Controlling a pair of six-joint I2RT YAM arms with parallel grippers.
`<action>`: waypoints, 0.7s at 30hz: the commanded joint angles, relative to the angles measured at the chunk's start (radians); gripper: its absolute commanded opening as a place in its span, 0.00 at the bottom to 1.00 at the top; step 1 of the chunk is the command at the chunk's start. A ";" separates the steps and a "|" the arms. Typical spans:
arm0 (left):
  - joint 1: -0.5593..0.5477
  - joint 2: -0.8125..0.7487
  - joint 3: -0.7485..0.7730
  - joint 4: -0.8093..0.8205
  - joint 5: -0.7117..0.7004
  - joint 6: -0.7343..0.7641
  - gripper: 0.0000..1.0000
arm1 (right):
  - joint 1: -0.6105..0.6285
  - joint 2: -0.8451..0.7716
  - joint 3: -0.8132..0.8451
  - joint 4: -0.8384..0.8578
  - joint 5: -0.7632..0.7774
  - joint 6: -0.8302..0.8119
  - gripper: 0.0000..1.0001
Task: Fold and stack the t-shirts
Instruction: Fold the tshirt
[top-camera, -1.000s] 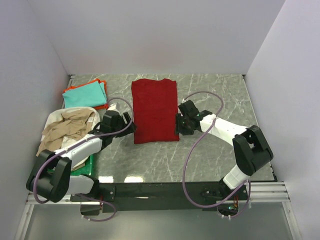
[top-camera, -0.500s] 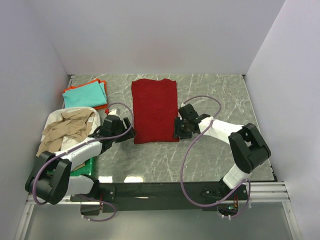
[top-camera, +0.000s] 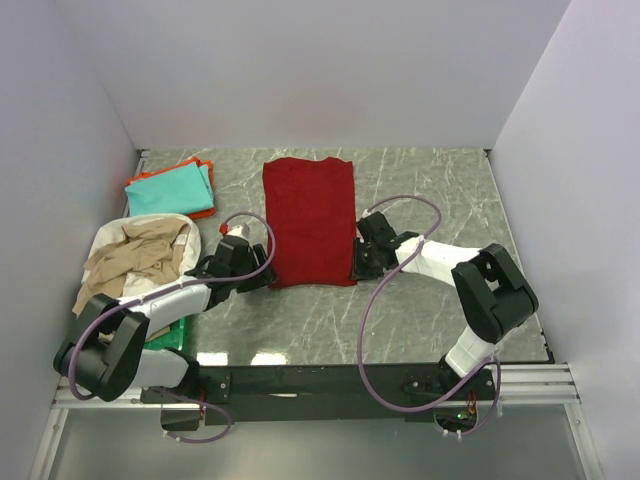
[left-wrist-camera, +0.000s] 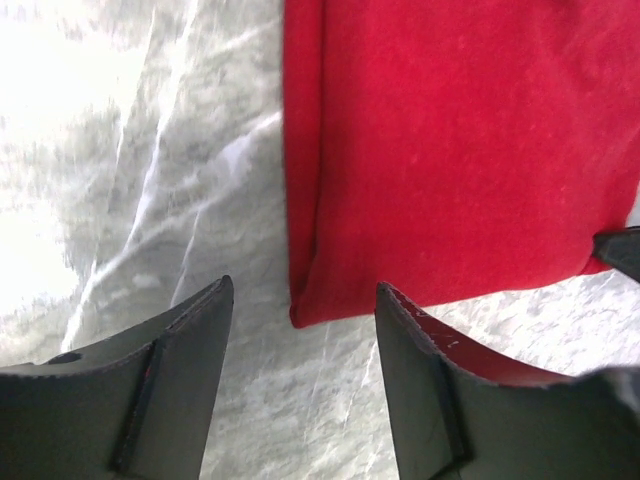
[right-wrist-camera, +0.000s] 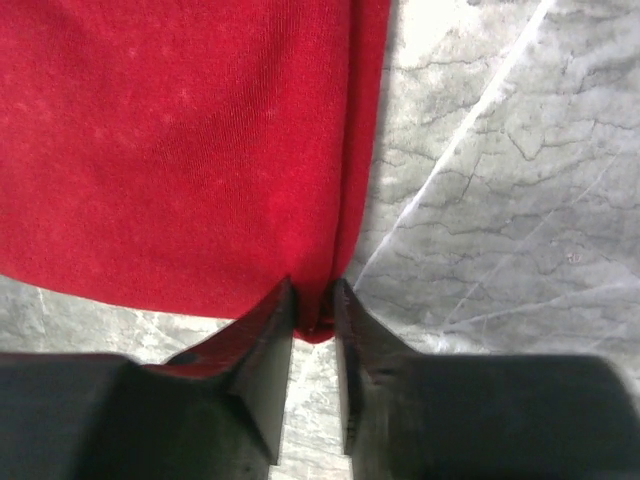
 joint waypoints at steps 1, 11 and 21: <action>-0.010 0.008 -0.017 -0.008 -0.001 -0.023 0.64 | 0.005 0.005 -0.030 0.009 0.003 0.003 0.26; -0.019 0.060 -0.033 0.027 0.008 -0.038 0.53 | 0.005 0.016 -0.033 0.016 -0.003 0.001 0.19; -0.025 0.132 -0.037 0.035 0.037 -0.057 0.36 | 0.005 0.014 -0.034 0.010 0.001 0.003 0.17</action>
